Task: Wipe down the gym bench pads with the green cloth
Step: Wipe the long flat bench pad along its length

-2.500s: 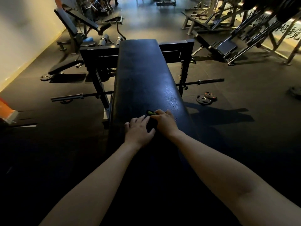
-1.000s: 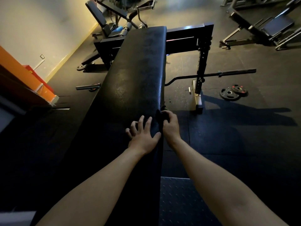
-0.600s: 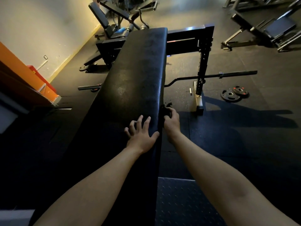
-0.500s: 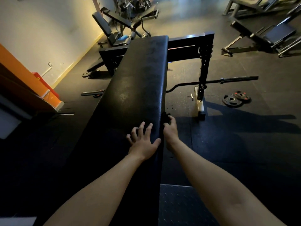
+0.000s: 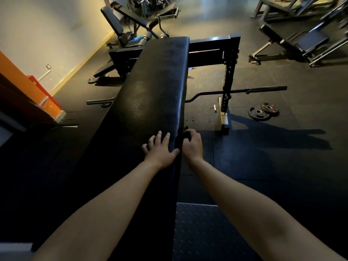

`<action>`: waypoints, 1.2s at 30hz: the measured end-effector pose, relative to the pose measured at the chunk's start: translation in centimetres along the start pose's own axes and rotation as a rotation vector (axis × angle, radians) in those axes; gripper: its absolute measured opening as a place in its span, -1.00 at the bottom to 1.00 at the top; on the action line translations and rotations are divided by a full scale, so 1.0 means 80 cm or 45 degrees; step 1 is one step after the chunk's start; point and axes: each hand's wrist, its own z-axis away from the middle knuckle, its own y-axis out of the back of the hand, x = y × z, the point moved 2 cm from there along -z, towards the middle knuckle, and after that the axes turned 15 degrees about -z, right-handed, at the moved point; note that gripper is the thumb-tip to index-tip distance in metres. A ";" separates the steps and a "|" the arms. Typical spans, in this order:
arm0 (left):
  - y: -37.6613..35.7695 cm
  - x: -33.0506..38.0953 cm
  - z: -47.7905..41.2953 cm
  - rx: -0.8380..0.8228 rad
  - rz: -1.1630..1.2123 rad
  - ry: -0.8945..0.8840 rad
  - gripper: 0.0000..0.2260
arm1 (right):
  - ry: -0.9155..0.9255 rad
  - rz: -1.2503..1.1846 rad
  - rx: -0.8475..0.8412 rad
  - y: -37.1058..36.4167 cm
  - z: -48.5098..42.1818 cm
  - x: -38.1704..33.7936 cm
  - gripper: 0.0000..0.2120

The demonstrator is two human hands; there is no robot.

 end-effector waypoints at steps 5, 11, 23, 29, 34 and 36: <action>-0.019 -0.023 0.043 0.123 0.021 0.045 -0.35 | -0.045 0.015 -0.189 -0.017 -0.022 -0.008 -0.59; -0.028 -0.018 0.040 0.152 0.069 0.023 -0.37 | 0.132 0.164 -0.095 -0.009 0.045 0.022 -0.73; -0.013 -0.049 0.042 0.120 0.401 -0.192 -0.31 | 0.079 0.197 -0.083 -0.018 0.020 -0.016 -0.58; -0.023 -0.133 0.070 0.253 0.175 -0.011 -0.27 | 0.141 0.459 0.101 -0.033 0.060 -0.003 -0.63; -0.035 -0.144 0.068 0.172 0.164 -0.026 -0.22 | 0.249 0.752 0.173 -0.059 0.081 -0.007 -0.63; -0.038 -0.143 0.067 0.176 0.169 -0.034 -0.23 | 0.268 0.882 0.132 -0.065 0.079 -0.016 -0.64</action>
